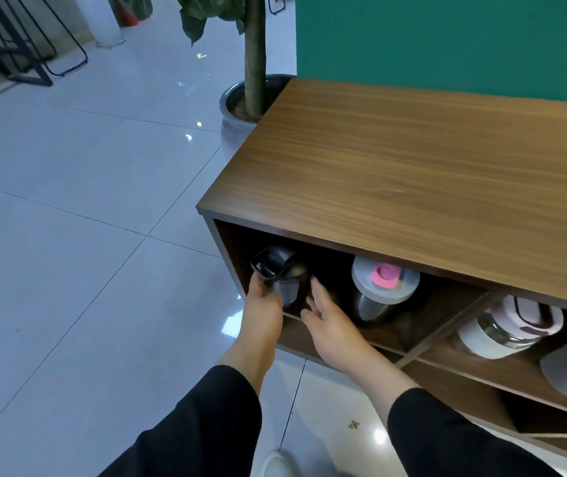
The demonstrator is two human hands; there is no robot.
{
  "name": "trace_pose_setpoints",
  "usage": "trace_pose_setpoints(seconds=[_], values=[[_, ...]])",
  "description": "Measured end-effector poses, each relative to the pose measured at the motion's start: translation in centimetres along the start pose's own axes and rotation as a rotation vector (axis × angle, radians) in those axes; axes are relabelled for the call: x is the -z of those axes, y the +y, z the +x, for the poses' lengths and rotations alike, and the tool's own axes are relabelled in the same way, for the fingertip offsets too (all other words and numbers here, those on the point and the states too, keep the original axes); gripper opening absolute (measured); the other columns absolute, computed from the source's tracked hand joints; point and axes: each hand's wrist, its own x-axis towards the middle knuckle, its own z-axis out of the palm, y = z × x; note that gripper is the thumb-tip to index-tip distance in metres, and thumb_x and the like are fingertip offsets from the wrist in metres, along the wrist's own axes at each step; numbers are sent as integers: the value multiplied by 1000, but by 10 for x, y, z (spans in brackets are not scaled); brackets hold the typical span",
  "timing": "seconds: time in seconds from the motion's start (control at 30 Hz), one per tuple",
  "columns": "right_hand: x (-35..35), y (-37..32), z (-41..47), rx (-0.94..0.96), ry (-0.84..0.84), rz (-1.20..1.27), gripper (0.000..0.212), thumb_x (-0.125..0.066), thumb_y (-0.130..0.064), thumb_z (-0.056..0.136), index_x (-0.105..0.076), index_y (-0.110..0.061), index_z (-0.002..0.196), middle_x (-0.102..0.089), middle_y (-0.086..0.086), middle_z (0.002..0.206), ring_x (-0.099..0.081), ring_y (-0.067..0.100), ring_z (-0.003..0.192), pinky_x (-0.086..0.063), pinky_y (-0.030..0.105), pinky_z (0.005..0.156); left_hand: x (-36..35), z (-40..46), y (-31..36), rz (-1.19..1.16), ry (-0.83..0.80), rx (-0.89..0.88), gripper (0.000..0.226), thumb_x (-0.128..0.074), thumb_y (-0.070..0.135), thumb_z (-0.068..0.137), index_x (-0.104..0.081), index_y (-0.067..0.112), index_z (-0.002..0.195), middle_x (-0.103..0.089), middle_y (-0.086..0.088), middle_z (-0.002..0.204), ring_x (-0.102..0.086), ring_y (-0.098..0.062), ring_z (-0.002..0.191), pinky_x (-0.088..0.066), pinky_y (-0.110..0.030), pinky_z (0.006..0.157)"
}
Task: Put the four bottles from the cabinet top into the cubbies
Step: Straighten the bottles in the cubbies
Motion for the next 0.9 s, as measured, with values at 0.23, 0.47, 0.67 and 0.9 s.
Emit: trace_pose_setpoints(seconds=[0.23, 0.47, 0.67, 0.9], values=[[4, -1, 18, 5, 43, 72, 69, -39, -13, 103, -1, -32, 158, -18, 0, 165, -21, 11, 150, -21, 37, 122, 1, -4, 3, -7, -13, -1, 59, -47, -3, 95, -54, 27, 145, -70, 3, 130, -66, -15, 114, -51, -43, 107], [2, 5, 23, -1, 27, 97, 69, -40, -14, 104, -1, -31, 158, -17, 0, 165, -19, 10, 150, -20, 37, 122, -1, -1, 1, 23, -21, -7, 62, -44, -1, 95, -53, 34, 144, -70, 5, 126, -65, -25, 117, -50, -50, 108], [-1, 7, 31, -7, 40, 77, 70, -42, -19, 102, 0, -34, 157, -19, 0, 165, -20, 11, 150, -20, 38, 122, 1, -2, 6, -8, -37, 16, 57, -52, 7, 93, -58, 38, 140, -71, 7, 123, -64, -22, 119, -48, -51, 110], [0, 10, 31, -27, 79, 40, 70, -43, -25, 102, -1, -35, 157, -19, 1, 165, -22, 15, 150, -21, 37, 120, -3, 2, 4, -137, 79, 161, 61, -41, 0, 101, -41, 26, 156, -61, 11, 114, -60, -10, 90, -52, -30, 87]])
